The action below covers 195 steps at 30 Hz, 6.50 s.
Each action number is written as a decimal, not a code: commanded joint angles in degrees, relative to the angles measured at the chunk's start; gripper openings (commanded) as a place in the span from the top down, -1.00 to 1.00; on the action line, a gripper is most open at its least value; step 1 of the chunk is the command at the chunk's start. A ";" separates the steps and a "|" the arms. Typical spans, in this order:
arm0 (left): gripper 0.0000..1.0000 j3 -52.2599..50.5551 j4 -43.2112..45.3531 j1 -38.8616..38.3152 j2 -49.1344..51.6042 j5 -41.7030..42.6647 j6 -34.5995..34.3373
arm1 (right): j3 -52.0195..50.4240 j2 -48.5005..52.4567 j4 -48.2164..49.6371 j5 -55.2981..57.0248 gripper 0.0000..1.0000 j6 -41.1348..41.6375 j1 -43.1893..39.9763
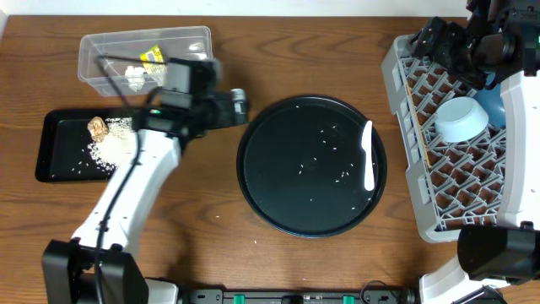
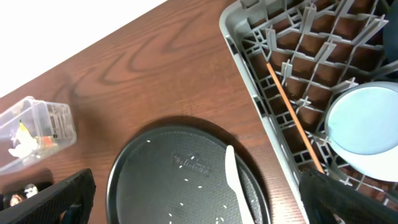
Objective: Sort waste into correct bins and load items into the dishwasher rack
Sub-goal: 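Retract the left arm back toward the left side of the table, then move the right gripper over the white knife on the round tray, then lower the right gripper and close it on the white knife, then lift the white knife off the tray with the right gripper, then carry the knife to the dish rack and insert it upright, right gripper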
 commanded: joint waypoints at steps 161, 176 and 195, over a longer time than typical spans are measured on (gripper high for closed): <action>-0.96 0.02 -12.00 13.68 0.35 -6.88 0.13 | -12.17 3.15 3.65 11.34 0.98 -16.35 7.61; -0.96 0.02 -11.93 13.68 0.35 -6.88 0.13 | -6.84 4.33 3.74 12.13 1.00 -30.49 -4.46; -0.96 0.02 -11.91 13.68 0.35 -6.91 0.15 | -6.91 14.84 8.94 7.19 0.98 -32.15 -4.42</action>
